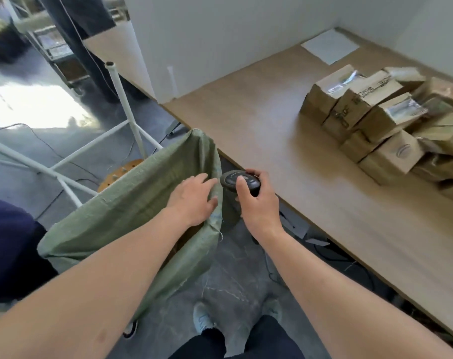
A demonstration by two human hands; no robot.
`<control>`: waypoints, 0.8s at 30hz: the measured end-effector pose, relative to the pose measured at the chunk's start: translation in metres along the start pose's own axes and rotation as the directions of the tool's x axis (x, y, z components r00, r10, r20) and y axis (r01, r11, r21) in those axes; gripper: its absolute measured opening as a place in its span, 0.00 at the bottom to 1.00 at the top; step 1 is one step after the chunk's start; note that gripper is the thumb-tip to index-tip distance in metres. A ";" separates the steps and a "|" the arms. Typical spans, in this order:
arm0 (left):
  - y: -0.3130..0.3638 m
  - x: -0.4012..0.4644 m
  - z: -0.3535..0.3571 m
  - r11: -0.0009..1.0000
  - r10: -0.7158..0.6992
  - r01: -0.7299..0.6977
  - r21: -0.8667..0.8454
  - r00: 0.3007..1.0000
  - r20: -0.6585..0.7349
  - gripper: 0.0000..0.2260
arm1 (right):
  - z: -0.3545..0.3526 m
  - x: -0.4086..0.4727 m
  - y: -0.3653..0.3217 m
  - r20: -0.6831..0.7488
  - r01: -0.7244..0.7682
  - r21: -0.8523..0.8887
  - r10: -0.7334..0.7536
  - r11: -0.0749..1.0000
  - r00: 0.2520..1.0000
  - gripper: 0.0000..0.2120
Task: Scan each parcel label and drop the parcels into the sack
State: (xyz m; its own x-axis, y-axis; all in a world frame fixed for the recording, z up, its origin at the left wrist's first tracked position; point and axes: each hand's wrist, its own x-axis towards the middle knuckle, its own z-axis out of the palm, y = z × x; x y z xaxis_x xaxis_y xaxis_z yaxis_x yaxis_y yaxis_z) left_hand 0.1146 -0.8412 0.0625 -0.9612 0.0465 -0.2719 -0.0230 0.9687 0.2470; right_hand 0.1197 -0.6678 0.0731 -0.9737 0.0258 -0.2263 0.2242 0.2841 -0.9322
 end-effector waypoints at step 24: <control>0.418 0.111 -0.058 0.878 0.476 -0.460 0.135 0.870 -0.131 0.25 | -0.388 0.035 0.004 -0.508 0.150 -0.002 -0.130 0.989 0.851 0.11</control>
State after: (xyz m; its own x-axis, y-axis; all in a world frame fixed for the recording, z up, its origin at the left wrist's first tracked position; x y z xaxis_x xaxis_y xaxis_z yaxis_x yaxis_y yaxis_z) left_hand -0.0176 -0.4448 0.1898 -0.8828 0.4696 0.0030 0.4592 0.8617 0.2158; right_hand 0.0710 -0.2945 0.1713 -0.8786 0.4722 0.0718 0.0758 0.2864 -0.9551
